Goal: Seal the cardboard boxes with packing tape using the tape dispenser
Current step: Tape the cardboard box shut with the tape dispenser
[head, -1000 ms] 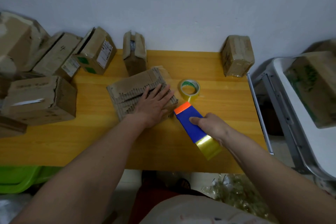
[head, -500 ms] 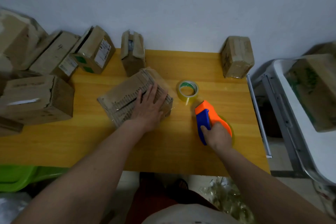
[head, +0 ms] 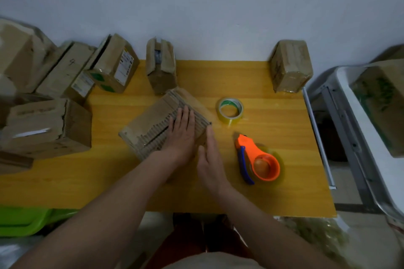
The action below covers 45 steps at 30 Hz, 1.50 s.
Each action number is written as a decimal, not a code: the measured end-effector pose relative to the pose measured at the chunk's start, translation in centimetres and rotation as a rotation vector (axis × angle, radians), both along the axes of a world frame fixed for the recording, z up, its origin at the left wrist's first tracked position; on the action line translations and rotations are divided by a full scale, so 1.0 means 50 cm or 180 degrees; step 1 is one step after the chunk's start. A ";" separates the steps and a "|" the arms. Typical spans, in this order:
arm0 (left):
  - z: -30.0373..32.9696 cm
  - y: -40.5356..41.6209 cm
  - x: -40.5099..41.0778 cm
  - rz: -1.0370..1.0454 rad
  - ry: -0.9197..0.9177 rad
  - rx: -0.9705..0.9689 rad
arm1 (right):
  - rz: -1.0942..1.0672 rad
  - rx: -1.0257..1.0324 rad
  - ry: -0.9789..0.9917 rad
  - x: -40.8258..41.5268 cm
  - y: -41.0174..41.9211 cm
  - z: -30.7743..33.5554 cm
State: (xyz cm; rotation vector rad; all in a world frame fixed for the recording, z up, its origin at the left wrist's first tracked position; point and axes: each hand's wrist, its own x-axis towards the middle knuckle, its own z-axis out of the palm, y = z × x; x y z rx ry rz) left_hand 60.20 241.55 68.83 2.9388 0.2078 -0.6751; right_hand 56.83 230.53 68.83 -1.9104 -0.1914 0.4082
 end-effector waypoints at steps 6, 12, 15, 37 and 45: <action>-0.004 0.015 0.007 -0.0257 0.0127 0.0218 | -0.0538 0.0675 0.0653 0.010 0.056 0.002; -0.009 0.035 -0.009 -0.0440 -0.0061 0.0235 | -0.1202 0.1176 0.1147 0.035 0.063 -0.027; -0.007 0.057 -0.022 -0.0649 -0.0106 0.0371 | -0.1584 0.0756 0.0198 0.014 0.043 -0.031; -0.014 0.105 -0.062 -0.1058 -0.0309 0.0216 | -0.0666 -0.0110 -0.0775 0.064 0.051 -0.046; -0.023 0.113 -0.063 -0.1126 -0.0376 0.0012 | -0.0201 -0.0608 -0.0734 0.074 0.081 -0.046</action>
